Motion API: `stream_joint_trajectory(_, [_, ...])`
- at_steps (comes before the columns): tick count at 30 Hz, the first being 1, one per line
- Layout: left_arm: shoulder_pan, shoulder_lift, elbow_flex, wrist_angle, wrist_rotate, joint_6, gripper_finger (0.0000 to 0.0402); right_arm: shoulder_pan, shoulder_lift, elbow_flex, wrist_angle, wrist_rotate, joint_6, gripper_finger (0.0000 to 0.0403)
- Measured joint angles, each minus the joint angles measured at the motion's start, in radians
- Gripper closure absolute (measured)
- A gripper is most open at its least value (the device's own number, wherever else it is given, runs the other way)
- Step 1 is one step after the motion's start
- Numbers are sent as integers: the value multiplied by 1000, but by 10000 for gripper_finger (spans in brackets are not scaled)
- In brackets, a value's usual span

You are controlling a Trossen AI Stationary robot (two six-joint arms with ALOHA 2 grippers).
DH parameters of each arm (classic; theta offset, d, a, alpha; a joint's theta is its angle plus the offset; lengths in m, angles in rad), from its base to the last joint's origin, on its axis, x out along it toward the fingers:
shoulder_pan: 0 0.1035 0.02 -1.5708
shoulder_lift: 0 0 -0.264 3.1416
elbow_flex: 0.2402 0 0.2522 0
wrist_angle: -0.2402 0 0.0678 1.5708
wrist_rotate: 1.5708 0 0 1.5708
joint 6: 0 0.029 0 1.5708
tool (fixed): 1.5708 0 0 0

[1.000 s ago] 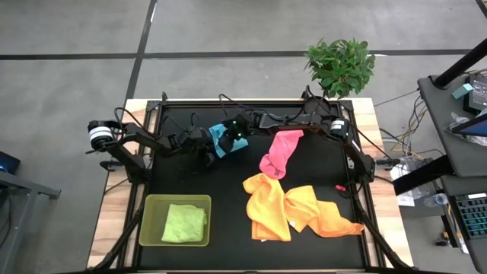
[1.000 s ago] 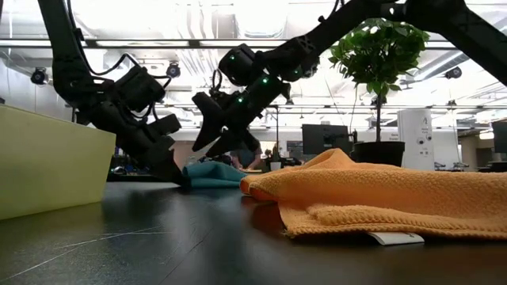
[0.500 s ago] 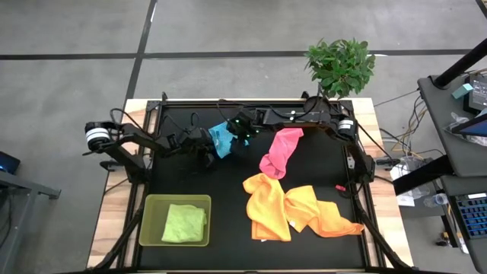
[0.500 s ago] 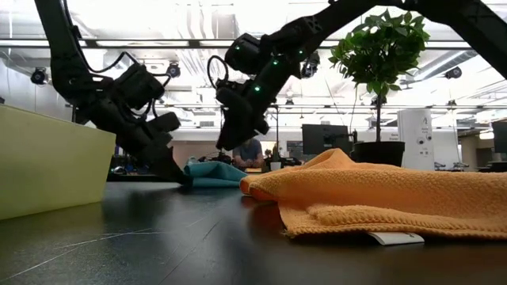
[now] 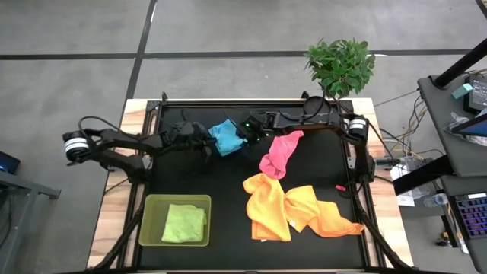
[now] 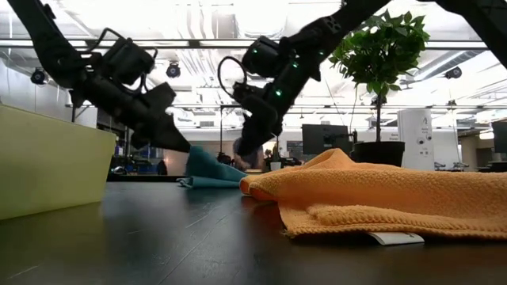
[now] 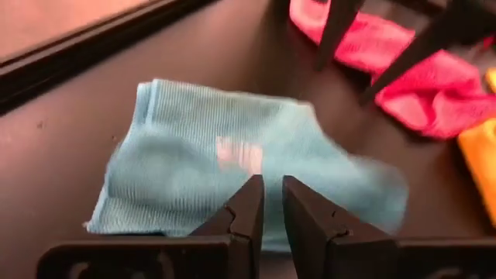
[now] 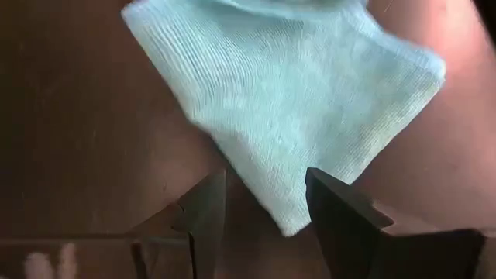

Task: Fold microfiber towels
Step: Fold the blue microfiber towel

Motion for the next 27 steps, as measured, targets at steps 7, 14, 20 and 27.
stream_joint_trajectory(7, [0,-25,4,-3,-1,-168,307,0,-83,-192,249,0,-71,234])
stream_joint_trajectory(14, [-1,-18,27,-3,-11,-293,219,0,-160,-363,516,-2,-142,234])
stream_joint_trajectory(20, [0,2,70,-129,-173,-351,195,0,-186,-459,654,-9,-119,234])
stream_joint_trajectory(27, [0,86,146,-212,-205,-352,206,0,-176,-497,682,-9,-103,234])
